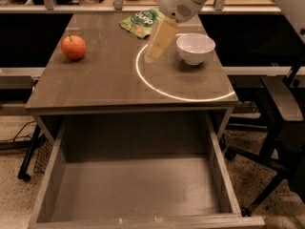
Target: Place apple into top drawer
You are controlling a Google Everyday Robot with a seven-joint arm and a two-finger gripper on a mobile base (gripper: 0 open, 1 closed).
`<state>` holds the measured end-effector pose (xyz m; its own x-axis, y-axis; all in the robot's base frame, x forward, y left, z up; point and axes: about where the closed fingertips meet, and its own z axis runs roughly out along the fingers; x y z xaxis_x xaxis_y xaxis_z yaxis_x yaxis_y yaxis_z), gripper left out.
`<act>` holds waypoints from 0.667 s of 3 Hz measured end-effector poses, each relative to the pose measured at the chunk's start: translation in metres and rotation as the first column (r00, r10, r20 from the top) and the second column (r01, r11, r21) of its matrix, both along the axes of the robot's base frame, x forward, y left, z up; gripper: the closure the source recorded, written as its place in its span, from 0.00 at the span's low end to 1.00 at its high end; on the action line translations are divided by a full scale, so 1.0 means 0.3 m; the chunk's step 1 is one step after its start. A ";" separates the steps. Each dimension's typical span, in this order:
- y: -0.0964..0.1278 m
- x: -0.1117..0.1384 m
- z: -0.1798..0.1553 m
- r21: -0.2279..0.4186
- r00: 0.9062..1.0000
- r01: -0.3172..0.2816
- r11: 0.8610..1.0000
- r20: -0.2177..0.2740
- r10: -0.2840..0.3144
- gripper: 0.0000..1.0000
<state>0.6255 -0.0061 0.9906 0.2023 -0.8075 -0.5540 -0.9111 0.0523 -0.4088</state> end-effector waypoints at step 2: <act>-0.012 -0.010 -0.003 -0.008 1.000 0.003 1.000 -0.001 -0.003 0.00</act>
Offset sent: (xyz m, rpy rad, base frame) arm 0.0063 0.0002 0.0008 0.0322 -0.0036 0.0033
